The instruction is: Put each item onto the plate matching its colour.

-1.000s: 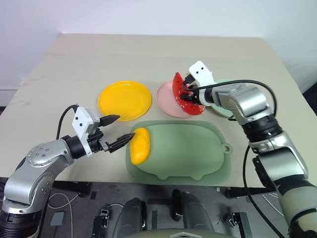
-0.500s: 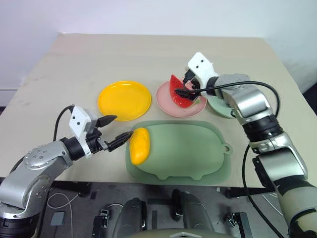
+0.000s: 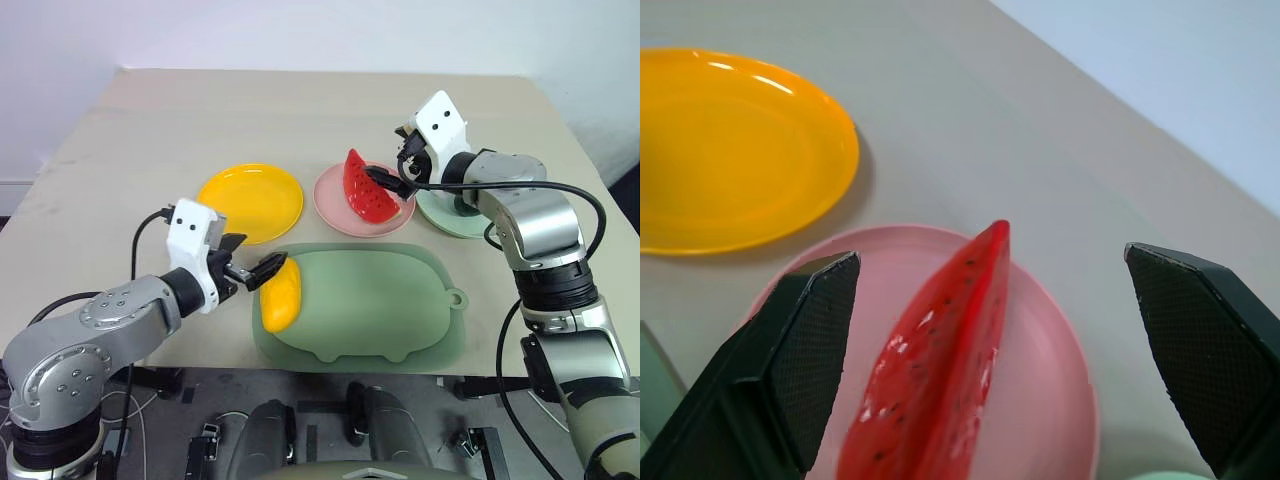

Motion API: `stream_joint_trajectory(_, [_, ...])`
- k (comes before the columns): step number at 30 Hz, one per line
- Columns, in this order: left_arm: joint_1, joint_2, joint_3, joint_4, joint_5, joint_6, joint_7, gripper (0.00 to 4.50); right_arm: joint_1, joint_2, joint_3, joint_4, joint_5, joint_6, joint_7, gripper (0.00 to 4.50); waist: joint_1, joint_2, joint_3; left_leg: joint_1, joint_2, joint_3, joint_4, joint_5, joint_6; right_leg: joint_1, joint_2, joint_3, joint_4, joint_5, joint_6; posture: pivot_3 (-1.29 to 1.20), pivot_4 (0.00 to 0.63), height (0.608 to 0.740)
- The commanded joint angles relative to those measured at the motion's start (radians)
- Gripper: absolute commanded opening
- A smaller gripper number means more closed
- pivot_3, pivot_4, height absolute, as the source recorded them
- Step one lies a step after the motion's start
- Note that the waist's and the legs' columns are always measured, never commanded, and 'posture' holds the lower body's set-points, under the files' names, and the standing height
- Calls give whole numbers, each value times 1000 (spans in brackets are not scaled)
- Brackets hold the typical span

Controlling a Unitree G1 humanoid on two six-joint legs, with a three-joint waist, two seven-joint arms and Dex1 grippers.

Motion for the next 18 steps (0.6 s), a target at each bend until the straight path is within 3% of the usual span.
stream_joint_trajectory(1, [0,31,-58,-36,-56,46,82,4500,-10,15,-19,-60,-4,-19,-13,4462,0,0,0,0,0,0,0,0,0,0,0,0,0,0,0,0,150,740])
stream_joint_trajectory(7, [7,56,-174,-24,-8,95,139,4500,61,-35,-62,-208,54,-6,50,4462,5,0,0,0,-1,0,0,0,-1,0,0,0,0,0,0,0,150,740])
stream_joint_trajectory(13, [18,-8,-252,23,76,70,145,4500,362,-188,-226,-481,291,58,255,4462,25,-1,-1,2,-1,-1,0,0,0,4,0,-1,-2,0,0,0,150,740])
stream_joint_trajectory(18, [11,-18,-274,49,126,73,116,4500,541,-238,-287,-545,328,66,243,4462,17,-1,0,4,-1,0,0,-3,5,4,2,0,-2,-1,-1,0,150,740])
